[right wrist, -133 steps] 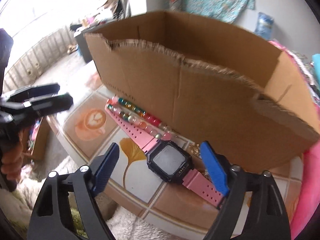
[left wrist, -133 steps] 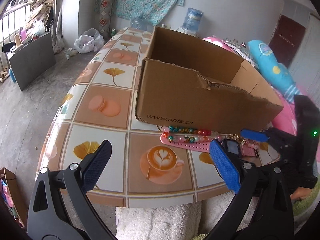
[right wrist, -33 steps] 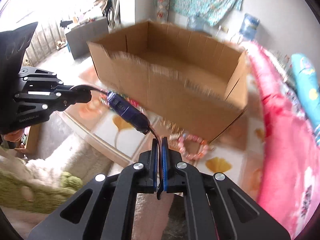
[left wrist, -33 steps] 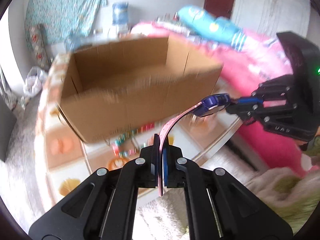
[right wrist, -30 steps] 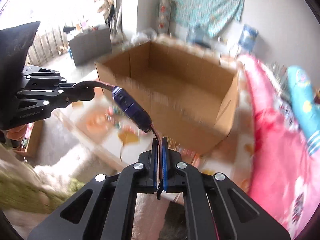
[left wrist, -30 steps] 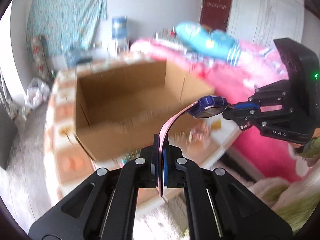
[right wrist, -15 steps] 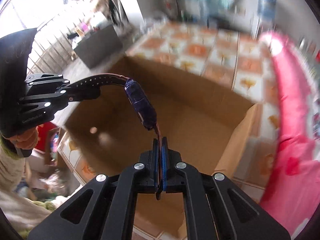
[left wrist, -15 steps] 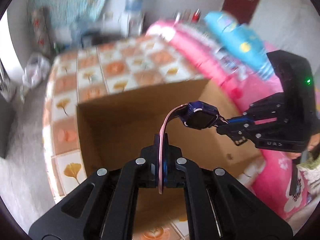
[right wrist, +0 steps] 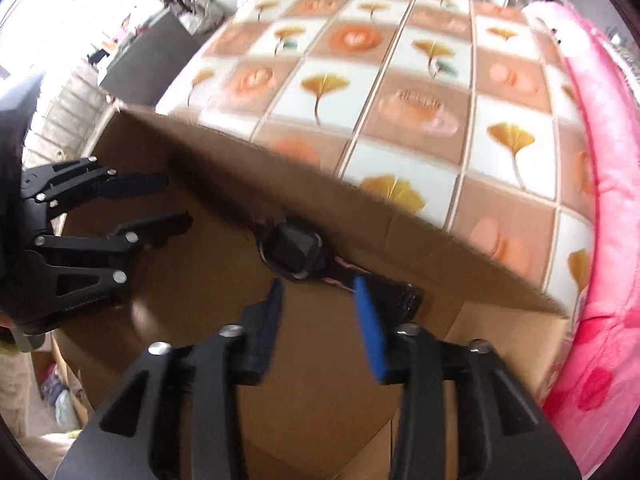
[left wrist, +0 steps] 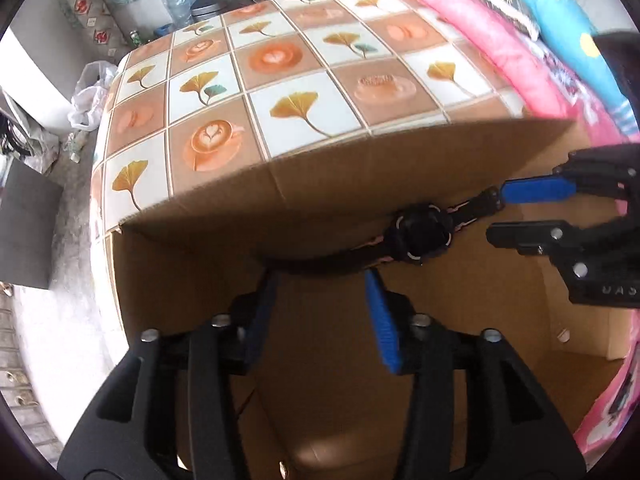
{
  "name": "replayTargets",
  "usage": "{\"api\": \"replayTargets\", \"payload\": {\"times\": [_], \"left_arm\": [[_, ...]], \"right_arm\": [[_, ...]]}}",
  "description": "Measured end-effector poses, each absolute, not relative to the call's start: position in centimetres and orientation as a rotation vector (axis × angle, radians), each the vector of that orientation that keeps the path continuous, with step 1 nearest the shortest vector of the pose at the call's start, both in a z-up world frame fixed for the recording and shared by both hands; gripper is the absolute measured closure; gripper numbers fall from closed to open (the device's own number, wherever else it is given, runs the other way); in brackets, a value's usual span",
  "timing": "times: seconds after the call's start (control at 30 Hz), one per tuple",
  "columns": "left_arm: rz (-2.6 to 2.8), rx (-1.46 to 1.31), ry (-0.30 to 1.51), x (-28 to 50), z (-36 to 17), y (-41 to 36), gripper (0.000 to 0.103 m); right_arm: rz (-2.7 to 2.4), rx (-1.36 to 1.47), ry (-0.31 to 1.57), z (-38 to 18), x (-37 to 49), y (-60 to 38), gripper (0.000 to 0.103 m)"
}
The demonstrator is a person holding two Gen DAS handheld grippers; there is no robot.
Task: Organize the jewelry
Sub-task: 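Carry the watch over the box with both grippers and release it inside, then withdraw both grippers from the box toward the bead bracelet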
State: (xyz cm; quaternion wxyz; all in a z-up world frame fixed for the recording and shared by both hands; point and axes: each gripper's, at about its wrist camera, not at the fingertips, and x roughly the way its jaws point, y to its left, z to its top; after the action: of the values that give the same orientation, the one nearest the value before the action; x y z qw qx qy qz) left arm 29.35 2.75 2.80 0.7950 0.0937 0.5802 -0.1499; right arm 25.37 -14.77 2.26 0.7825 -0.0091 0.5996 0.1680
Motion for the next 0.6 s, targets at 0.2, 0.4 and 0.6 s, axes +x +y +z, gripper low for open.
{"api": "replayTargets", "payload": {"times": [0.2, 0.4, 0.6], "left_arm": [[-0.325, 0.099, 1.13, 28.2, 6.5, 4.6, 0.044], [-0.279, -0.074, 0.943, 22.3, 10.9, 9.6, 0.032], [-0.191, -0.193, 0.762, 11.4, 10.7, 15.2, 0.022]], "right_arm": [[0.348, -0.012, 1.23, 4.4, 24.0, -15.3, 0.063], [0.38, -0.008, 1.166, 6.5, 21.4, -14.6, 0.063], [0.514, 0.135, 0.896, 11.4, 11.5, -14.5, 0.063]]}}
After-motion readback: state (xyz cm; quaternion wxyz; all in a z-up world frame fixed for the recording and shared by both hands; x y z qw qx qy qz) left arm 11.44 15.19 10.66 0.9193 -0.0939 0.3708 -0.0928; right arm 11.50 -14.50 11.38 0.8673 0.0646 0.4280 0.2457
